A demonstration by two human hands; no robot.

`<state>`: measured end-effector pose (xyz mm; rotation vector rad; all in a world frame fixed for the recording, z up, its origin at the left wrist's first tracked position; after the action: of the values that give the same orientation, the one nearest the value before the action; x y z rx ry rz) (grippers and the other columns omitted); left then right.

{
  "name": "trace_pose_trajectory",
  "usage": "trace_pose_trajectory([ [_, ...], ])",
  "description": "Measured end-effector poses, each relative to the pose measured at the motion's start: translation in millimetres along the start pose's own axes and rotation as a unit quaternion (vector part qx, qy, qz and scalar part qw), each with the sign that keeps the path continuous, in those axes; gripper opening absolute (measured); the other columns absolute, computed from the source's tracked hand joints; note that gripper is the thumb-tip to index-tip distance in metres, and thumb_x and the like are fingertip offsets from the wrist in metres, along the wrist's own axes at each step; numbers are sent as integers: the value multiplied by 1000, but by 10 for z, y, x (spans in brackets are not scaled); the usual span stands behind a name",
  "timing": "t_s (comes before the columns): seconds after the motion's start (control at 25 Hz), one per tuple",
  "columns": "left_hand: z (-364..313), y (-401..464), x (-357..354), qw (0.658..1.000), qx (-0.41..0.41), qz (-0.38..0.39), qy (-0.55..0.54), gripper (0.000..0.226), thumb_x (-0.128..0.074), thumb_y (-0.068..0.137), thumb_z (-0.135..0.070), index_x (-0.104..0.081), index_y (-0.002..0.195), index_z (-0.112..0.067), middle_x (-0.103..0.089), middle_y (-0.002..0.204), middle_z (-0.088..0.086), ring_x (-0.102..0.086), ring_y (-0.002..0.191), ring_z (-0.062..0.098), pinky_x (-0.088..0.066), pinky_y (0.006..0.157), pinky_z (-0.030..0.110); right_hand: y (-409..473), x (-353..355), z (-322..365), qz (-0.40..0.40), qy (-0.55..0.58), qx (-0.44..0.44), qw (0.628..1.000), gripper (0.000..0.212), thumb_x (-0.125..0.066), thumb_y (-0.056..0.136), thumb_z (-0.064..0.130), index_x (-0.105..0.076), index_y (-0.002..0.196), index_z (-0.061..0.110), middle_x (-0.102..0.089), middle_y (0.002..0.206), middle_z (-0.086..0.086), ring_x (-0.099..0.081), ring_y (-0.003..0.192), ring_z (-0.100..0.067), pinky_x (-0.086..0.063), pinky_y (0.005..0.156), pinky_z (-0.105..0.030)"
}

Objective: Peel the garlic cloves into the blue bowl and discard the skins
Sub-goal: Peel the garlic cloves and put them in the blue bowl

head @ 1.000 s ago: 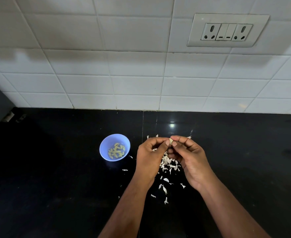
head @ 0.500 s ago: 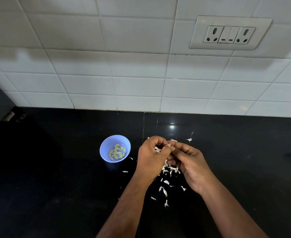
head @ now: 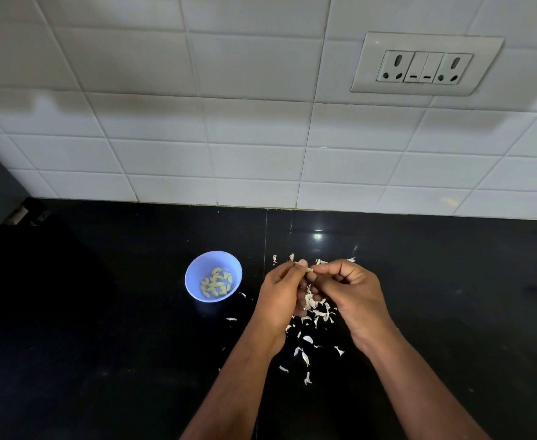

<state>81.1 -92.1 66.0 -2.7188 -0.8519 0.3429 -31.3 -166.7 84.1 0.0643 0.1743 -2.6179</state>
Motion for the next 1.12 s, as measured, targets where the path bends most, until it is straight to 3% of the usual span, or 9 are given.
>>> trace_pose_trajectory([
  [0.16,-14,-26,-19,998,-37,-11,-50,29,-52,108,-23,-66,87,-10,-50,65,3,-47,58,15,-41,53,28,-8,-18,67,17,-34,54,998,6,-78,89,3,-78,92,8,-75,79,-11,-70,71,-20,-59,69,-26],
  [0.4,-9,-32,-8,995,-68,-45,-64,33,-54,107,-18,-66,76,-16,-49,63,0,-43,57,12,-39,54,28,-29,10,199,51,-167,104,979,12,-81,89,11,-80,96,20,-79,89,3,-77,86,-14,-63,80,-31],
  [0.56,-3,-10,-15,993,-88,-56,-63,24,-55,107,-16,-64,85,-10,-50,66,4,-45,59,14,-43,53,26,-3,29,282,61,-211,119,968,11,-80,90,14,-80,95,24,-78,85,6,-75,82,-15,-62,78,-30],
  [0.64,-19,-11,-18,991,-105,-49,-66,17,-57,108,-20,-65,97,-9,-59,73,6,-55,65,16,-47,52,28,7,11,276,39,-187,112,975,10,-78,91,11,-78,95,20,-78,84,1,-75,80,-16,-62,77,-28],
  [0.72,-53,-21,-6,990,-123,-21,-69,19,-58,108,-23,-71,104,-9,-71,83,6,-65,72,19,-49,54,28,18,-2,244,21,-91,80,992,7,-74,93,4,-74,96,10,-77,82,-11,-76,77,-23,-63,75,-31],
  [0.8,-76,-26,24,989,-139,0,-44,16,-63,105,-20,-78,103,-16,-77,95,6,-72,83,25,-51,58,27,47,10,210,7,4,43,999,5,-72,93,-1,-70,98,1,-74,86,-24,-75,73,-29,-63,72,-36],
  [0.92,-48,14,72,988,-155,-18,0,12,-71,100,-18,-80,94,-24,-76,102,2,-73,96,26,-54,66,29,78,16,141,3,26,18,999,8,-70,94,0,-67,100,-3,-69,93,-35,-73,75,-32,-63,73,-40],
  [1.12,-44,98,116,972,-219,-55,60,16,-78,93,-15,-78,82,-25,-73,88,-4,-70,80,13,-54,69,34,79,-24,123,13,-7,23,1000,4,-66,97,-2,-66,101,-4,-67,87,-31,-73,75,-28,-65,76,-40],
])
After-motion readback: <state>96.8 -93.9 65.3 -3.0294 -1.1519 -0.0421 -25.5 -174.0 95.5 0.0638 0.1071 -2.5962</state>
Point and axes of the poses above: each hand's wrist, its own y-axis towards the middle knuckle, its own x-axis out of the back of the hand, z = x × y, the point moved 3 cm from there along y, towards the middle knuckle
